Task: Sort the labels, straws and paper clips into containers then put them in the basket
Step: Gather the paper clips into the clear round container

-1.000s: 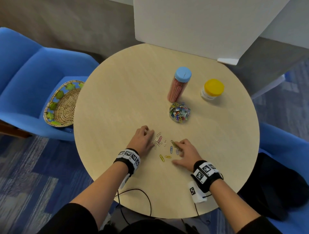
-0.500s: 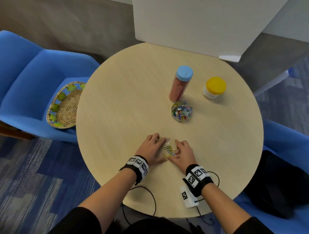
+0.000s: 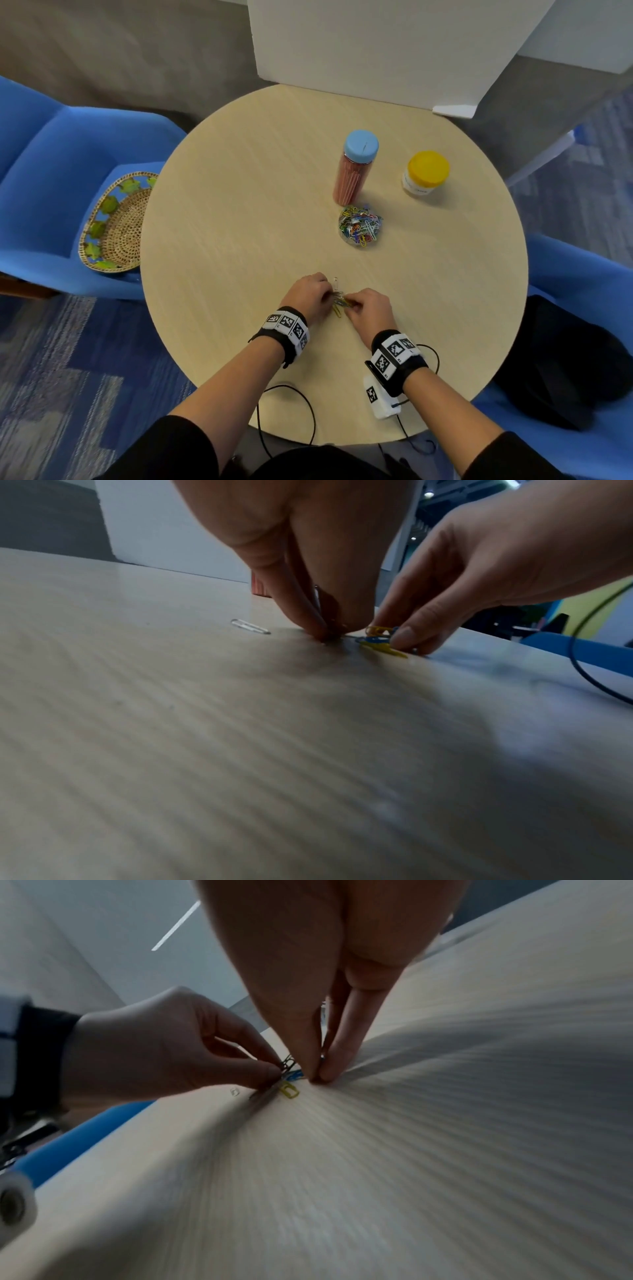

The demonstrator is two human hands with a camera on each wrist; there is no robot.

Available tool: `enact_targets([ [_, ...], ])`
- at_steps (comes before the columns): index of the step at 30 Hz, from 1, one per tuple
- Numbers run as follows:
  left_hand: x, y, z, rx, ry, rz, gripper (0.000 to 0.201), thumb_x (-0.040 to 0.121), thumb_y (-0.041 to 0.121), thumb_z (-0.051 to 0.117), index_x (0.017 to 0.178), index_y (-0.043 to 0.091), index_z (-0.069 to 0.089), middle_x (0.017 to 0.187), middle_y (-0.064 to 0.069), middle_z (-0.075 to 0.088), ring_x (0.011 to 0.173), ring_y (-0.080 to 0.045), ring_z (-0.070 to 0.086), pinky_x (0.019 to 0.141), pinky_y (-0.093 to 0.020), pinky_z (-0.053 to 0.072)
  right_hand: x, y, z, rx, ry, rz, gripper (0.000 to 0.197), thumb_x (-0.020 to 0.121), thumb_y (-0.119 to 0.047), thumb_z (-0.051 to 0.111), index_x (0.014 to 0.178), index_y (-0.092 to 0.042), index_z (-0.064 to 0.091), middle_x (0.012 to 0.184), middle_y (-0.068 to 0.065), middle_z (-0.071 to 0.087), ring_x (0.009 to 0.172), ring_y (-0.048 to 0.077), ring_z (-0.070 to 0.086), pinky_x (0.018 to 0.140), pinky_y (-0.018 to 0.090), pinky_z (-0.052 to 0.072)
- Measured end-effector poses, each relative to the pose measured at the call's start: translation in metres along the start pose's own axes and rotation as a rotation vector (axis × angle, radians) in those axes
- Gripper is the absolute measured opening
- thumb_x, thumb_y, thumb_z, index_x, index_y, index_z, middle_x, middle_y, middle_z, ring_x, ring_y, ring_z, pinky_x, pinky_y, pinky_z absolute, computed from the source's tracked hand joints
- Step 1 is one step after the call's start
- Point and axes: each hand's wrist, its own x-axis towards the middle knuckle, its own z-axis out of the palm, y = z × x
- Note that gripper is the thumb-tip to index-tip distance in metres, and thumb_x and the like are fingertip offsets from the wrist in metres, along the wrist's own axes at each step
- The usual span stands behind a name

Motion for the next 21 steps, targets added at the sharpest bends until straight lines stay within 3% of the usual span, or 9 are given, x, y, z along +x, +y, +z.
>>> enact_targets([
  [3, 0.006, 0.0, -0.007, -0.039, 0.008, -0.123, 0.016, 0.083, 0.02, 0.061, 0.086, 0.012, 0.074, 0.088, -0.002, 0.068, 0.08, -0.022, 0.063, 0.076, -0.029, 0.052, 0.003, -0.002, -0.001, -0.092, -0.037, -0.059, 0.016, 0.09, -0.017, 0.065, 0.101, -0.015, 0.077, 0.094, 0.005, 0.068, 0.086, 0.022, 0.064, 0.08, 0.031, 0.05],
  [7, 0.016, -0.004, -0.014, -0.17, 0.007, -0.309, 0.011, 0.078, 0.021, 0.068, 0.082, 0.015, 0.077, 0.081, 0.002, 0.072, 0.076, -0.014, 0.064, 0.076, -0.026, 0.055, 0.011, -0.006, -0.007, -0.239, -0.135, -0.089, 0.024, 0.097, -0.019, 0.053, 0.106, -0.013, 0.074, 0.1, 0.007, 0.068, 0.093, 0.026, 0.063, 0.083, 0.035, 0.05],
  [10, 0.022, -0.009, -0.019, -0.309, 0.065, -0.381, 0.007, 0.075, 0.018, 0.077, 0.077, 0.011, 0.078, 0.073, 0.0, 0.073, 0.064, -0.007, 0.061, 0.064, -0.013, 0.051, 0.018, -0.005, -0.014, -0.282, -0.152, -0.046, 0.025, 0.096, -0.02, 0.053, 0.106, -0.014, 0.074, 0.096, 0.007, 0.07, 0.089, 0.026, 0.064, 0.08, 0.035, 0.052],
  [12, 0.029, -0.008, -0.025, -0.428, 0.166, -0.435, 0.007, 0.075, 0.017, 0.079, 0.073, 0.011, 0.078, 0.069, 0.001, 0.071, 0.06, -0.003, 0.058, 0.059, -0.009, 0.046, 0.02, -0.005, -0.016, -0.286, -0.154, -0.028, 0.023, 0.094, -0.021, 0.055, 0.104, -0.015, 0.075, 0.093, 0.006, 0.072, 0.087, 0.025, 0.065, 0.078, 0.034, 0.053],
  [15, 0.049, 0.002, -0.041, -0.674, 0.364, -0.533, 0.005, 0.074, 0.017, 0.081, 0.073, 0.014, 0.078, 0.068, 0.004, 0.073, 0.064, -0.005, 0.065, 0.064, -0.014, 0.052, 0.023, -0.003, -0.019, -0.235, -0.162, 0.004, 0.021, 0.092, -0.021, 0.058, 0.102, -0.016, 0.076, 0.093, 0.005, 0.073, 0.087, 0.024, 0.066, 0.08, 0.033, 0.055],
  [19, 0.088, 0.014, -0.062, -0.881, 0.465, -0.605, 0.009, 0.074, 0.018, 0.081, 0.082, 0.013, 0.079, 0.074, 0.002, 0.075, 0.07, -0.007, 0.069, 0.062, -0.013, 0.051, 0.023, 0.004, -0.019, -0.108, -0.161, 0.053, 0.018, 0.091, -0.019, 0.061, 0.1, -0.017, 0.077, 0.09, 0.004, 0.073, 0.082, 0.02, 0.065, 0.075, 0.027, 0.053],
  [21, 0.104, 0.017, -0.065, -0.844, 0.464, -0.583, 0.01, 0.073, 0.02, 0.082, 0.081, 0.014, 0.08, 0.072, 0.002, 0.074, 0.067, -0.005, 0.067, 0.061, -0.012, 0.051, 0.023, 0.011, -0.019, 0.013, -0.147, 0.086, 0.015, 0.088, -0.017, 0.066, 0.096, -0.017, 0.078, 0.08, -0.002, 0.07, 0.07, 0.011, 0.062, 0.066, 0.014, 0.046],
])
